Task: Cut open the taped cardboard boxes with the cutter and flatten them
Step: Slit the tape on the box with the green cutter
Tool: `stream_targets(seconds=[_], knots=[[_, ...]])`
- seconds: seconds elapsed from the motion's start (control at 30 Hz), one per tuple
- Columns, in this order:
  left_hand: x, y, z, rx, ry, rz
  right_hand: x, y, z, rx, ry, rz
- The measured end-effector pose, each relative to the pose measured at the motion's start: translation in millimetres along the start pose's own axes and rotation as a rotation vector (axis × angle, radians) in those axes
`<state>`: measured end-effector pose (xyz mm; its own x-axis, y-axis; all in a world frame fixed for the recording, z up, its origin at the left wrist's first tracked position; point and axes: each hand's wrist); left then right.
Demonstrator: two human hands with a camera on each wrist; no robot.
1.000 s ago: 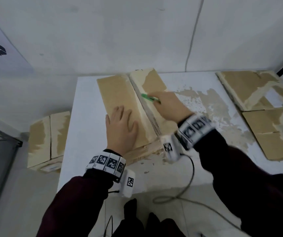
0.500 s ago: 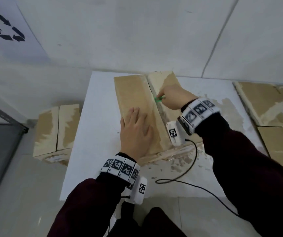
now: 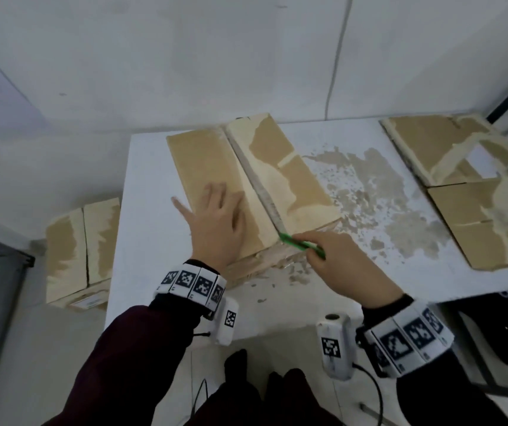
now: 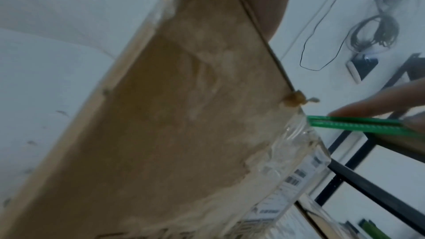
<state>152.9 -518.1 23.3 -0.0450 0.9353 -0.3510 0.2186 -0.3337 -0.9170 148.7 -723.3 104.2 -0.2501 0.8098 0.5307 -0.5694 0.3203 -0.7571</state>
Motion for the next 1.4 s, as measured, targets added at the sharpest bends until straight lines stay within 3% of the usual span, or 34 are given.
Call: stream_targets(seconds=[0.1,0.2,0.27,0.33,0.43,0.53,0.67,0.97,1.13,1.23,1.3,1.4], knots=[[-2.2,0.6,-1.8,0.072,0.461,0.046,-8.3,18.3,13.0,-0.089,0.003,-0.171],[-0.9,1.8,-7.4,0.128,0.592,0.12,-10.0,30.0,25.8,-0.149,-0.006,-0.241],[-4.0,2.1,-11.6,0.15,0.611,0.136,-16.7,36.1,26.9,-0.165,0.006,-0.18],[-10.7,2.0,-16.9,0.167,0.629,0.12,-24.5,49.5,26.6,-0.077,0.042,-0.044],[-14.5,3.0,-23.5,0.215,0.614,0.08,-36.1,63.2,41.9,-0.01,0.103,-0.216],[-13.4,2.4,-26.8,0.22,0.595,0.091,-38.2,53.8,55.5,-0.135,0.074,-0.402],[-17.7,5.5,-34.7,0.222,0.581,0.083,-29.4,43.2,37.9,-0.274,-0.01,-0.441],[-21.1,7.5,-37.7,0.158,0.549,0.091,-26.3,64.0,18.4,-0.292,-0.005,-0.505],[-20.8,5.7,-35.9,0.12,0.532,0.125,-31.7,58.5,12.6,-0.233,0.008,-0.695],[-28.0,0.5,-38.4,0.051,0.485,0.205,-13.4,62.1,15.5,-0.051,-0.097,-0.66],[-30.5,-1.1,-39.3,0.029,0.468,0.224,-15.4,64.9,17.7,-0.125,-0.073,-0.678],[-25.1,3.2,-38.2,0.07,0.474,0.123,-40.6,52.5,21.5,-0.282,-0.001,-0.506]])
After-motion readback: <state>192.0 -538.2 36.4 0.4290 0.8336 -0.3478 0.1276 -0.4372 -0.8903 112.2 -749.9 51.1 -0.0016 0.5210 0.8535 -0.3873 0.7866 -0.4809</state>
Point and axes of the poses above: each hand's wrist, its own z-axis away from the middle knuckle, its own y-axis out of the palm, x = y × z, and after that the axes turned 8 degrees about x, right-handed
